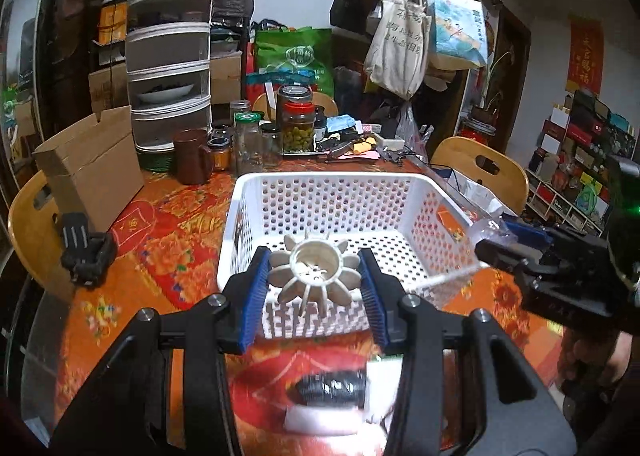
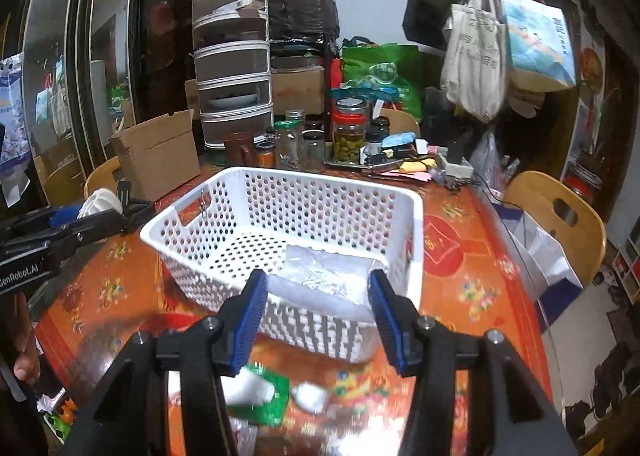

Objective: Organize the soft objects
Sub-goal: 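Lift and carry both held items over the white basket with both grippers, then lower items into the basket and open both grippers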

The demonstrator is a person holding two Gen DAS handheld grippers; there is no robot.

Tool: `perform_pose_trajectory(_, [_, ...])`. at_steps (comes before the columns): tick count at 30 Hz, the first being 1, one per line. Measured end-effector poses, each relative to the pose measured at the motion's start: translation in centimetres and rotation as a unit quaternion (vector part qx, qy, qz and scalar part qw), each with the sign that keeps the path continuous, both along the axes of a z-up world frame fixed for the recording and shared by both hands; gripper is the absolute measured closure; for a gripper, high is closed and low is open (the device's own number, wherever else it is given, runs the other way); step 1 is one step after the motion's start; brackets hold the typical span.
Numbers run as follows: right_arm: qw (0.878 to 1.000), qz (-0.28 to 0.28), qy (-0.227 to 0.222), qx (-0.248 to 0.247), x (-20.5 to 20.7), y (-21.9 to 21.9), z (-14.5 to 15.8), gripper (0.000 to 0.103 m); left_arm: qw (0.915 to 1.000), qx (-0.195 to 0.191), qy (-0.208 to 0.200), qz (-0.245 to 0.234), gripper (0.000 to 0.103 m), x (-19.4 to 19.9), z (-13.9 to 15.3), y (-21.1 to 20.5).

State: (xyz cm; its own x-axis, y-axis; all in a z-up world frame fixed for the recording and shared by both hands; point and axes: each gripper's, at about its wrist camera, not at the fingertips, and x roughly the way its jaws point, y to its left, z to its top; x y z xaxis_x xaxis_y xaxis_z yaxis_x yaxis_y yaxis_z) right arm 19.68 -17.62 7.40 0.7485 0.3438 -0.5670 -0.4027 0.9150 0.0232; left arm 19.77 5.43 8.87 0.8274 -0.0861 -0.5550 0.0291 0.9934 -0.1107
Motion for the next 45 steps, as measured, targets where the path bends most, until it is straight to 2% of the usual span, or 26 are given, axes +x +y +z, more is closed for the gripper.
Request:
perform_pose_trajectory(5, [1.000,0.000,0.024,-0.003,4.4,1.3,0.3,0.051,0.9991,-0.002,0.042,0.007,0.062,5.7,0.4,0.0])
perform_pose_trajectory(10, [0.998,-0.010,0.064,-0.029,9.1,2.7,-0.5,0.051,0.9946,0.006,0.103,0.008,0.062,11.9,-1.3,-0.6])
perform_pose_trajectory(13, [0.995,-0.016,0.094,-0.041,11.5,3.0,-1.6,0.051,0.9892,0.014,0.146,0.008,0.062,14.7,-3.0,-1.1])
perform_pose_trajectory(15, [0.991,-0.014,0.130,-0.032,13.0,2.9,-2.5,0.051,0.9826,0.027,0.183,0.007,0.062,16.6,-4.5,-1.4])
perform_pose_trajectory(17, [0.986,-0.017,0.160,-0.048,14.2,3.1,-3.5,0.051,0.9768,0.029,0.212,0.007,0.062,17.8,-5.9,-1.6])
perform_pose_trajectory(21, [0.977,-0.015,0.191,-0.094,15.5,4.2,-5.6,0.051,0.9707,0.036,0.237,0.013,0.062,19.6,-7.8,-1.9])
perform_pose_trajectory(29, [0.969,-0.004,0.211,-0.127,16.3,6.3,-7.4,0.051,0.9660,0.030,0.256,0.012,0.062,20.8,-10.2,-1.5])
perform_pose_trajectory(36, [0.969,-0.006,0.211,-0.125,16.5,6.4,-8.0,0.051,0.9666,0.028,0.254,0.014,0.061,20.6,-10.5,-1.1])
perform_pose_trajectory(39, [0.970,-0.001,0.212,-0.120,16.4,6.4,-7.9,0.047,0.9682,0.025,0.249,0.012,0.054,20.4,-10.3,-1.1])
perform_pose_trajectory(42, [0.970,0.001,0.211,-0.120,16.2,6.5,-7.9,0.039,0.9699,0.021,0.242,0.008,0.051,20.2,-10.1,-1.2])
perform_pose_trajectory(45, [0.972,0.006,0.210,-0.110,16.0,6.3,-7.6,0.036,0.9722,0.017,0.233,0.006,0.048,19.7,-9.5,-1.4])
